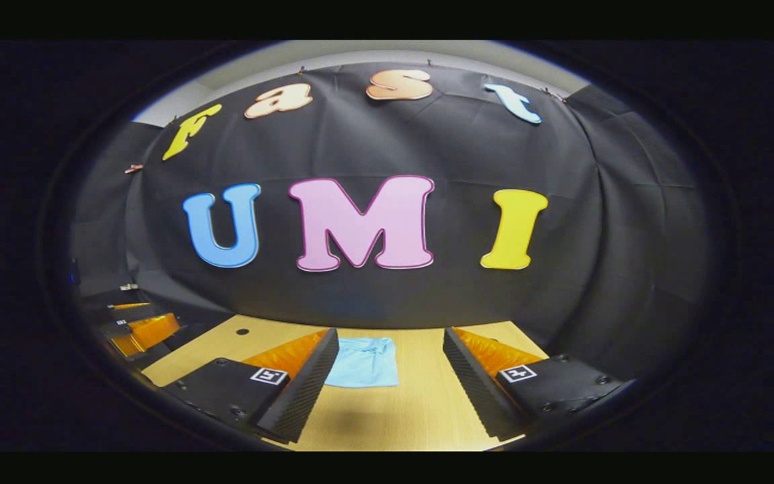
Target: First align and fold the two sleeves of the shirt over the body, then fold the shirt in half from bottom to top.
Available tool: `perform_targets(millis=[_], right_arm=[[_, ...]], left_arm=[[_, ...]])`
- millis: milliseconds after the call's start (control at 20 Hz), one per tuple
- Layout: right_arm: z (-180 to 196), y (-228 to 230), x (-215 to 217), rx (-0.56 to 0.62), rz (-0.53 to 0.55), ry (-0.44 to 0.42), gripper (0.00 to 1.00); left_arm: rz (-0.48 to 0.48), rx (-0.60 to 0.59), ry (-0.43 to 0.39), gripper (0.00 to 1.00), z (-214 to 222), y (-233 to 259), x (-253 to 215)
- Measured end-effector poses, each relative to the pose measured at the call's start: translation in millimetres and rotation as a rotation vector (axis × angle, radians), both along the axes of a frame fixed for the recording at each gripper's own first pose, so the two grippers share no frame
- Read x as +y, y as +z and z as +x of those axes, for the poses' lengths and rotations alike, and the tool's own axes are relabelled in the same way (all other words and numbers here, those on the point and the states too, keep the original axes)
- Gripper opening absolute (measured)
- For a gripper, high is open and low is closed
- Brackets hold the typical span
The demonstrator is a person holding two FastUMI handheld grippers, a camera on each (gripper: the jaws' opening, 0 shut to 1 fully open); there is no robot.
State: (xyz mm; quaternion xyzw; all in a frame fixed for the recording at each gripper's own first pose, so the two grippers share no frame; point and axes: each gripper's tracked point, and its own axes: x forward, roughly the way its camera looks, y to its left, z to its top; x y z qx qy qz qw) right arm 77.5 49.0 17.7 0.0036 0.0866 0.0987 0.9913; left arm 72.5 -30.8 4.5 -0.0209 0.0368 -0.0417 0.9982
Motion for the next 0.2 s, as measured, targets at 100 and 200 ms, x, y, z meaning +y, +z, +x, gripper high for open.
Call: perform_targets(millis=[100, 200], right_arm=[[-28, 3, -3, -0.009, -0.013, 0.008, 0.98], [-56, 4, -4, -0.009, -0.026, 0.012, 0.98]], left_arm=[[0.006, 0.002, -0.012, 0.99, -31, -3, 0], [0.006, 0.019, -0.006, 0.99, -62, -13, 3]])
